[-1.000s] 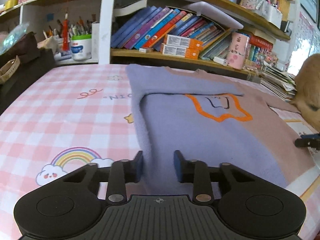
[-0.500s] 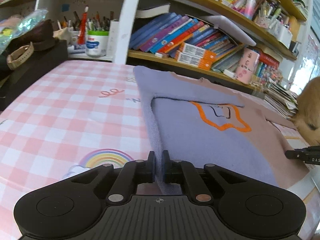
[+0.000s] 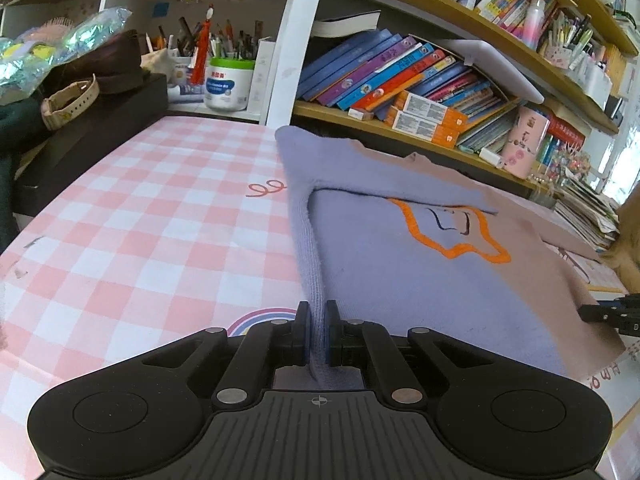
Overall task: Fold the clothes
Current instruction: 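Grasp the lavender side edge with the left tool and fold it inward, then move the right tool to the pink sleeve cuff and grasp it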
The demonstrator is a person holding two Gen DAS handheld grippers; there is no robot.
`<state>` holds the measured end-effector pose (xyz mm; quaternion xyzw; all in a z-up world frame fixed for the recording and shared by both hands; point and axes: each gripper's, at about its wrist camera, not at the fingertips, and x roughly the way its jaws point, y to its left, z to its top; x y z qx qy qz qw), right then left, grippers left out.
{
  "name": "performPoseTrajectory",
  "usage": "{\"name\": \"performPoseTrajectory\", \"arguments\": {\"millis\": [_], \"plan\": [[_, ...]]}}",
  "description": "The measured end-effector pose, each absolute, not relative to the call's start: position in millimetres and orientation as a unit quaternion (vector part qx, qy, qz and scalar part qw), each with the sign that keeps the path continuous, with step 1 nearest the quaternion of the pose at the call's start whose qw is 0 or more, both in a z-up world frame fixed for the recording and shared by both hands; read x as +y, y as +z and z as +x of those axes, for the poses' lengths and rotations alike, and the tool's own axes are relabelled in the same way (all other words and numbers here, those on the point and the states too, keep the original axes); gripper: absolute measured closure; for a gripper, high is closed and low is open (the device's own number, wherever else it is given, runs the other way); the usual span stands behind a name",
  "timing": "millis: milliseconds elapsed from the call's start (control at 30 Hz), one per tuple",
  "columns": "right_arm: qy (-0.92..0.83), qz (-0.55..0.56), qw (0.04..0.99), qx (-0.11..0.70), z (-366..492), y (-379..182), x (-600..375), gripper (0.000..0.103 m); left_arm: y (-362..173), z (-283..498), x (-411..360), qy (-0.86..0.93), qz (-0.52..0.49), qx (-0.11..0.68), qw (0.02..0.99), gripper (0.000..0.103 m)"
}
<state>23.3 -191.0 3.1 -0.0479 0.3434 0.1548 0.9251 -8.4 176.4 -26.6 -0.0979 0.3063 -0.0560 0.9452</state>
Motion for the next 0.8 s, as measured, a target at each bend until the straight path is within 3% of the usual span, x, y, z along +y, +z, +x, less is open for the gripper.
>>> {"name": "performPoseTrajectory", "arguments": {"millis": [233, 333, 467, 633, 700, 733, 800], "plan": [[0.151, -0.013, 0.930, 0.336, 22.0, 8.5, -216.3, 0.077, -5.5, -24.2, 167.0, -0.037, -0.071, 0.257, 0.963, 0.089], [0.135, -0.016, 0.934, 0.329, 26.4, 14.3, -229.8, 0.073, 5.4, -30.1, 158.7, -0.055, -0.066, 0.235, 0.968, 0.077], [0.093, -0.031, 0.939, 0.329, 43.0, 22.8, -258.8, 0.071, 7.2, -30.2, 139.4, -0.088, -0.041, 0.226, 0.969, 0.050], [0.014, -0.031, 0.936, 0.349, 85.1, 32.1, -321.4, 0.065, -4.2, -23.1, 128.0, -0.086, -0.024, 0.251, 0.964, 0.046], [-0.013, -0.008, 0.933, 0.360, 103.8, 33.0, -349.8, 0.060, -6.8, -25.6, 125.1, -0.084, -0.016, 0.254, 0.963, 0.035], [-0.024, 0.007, 0.931, 0.365, 113.3, 33.2, -363.7, 0.052, -7.7, -27.0, 123.3, -0.082, -0.009, 0.254, 0.964, 0.032], [-0.047, 0.040, 0.925, 0.375, 131.1, 31.2, -388.3, 0.048, -9.5, -27.7, 118.8, -0.080, 0.007, 0.256, 0.963, 0.029]]}}
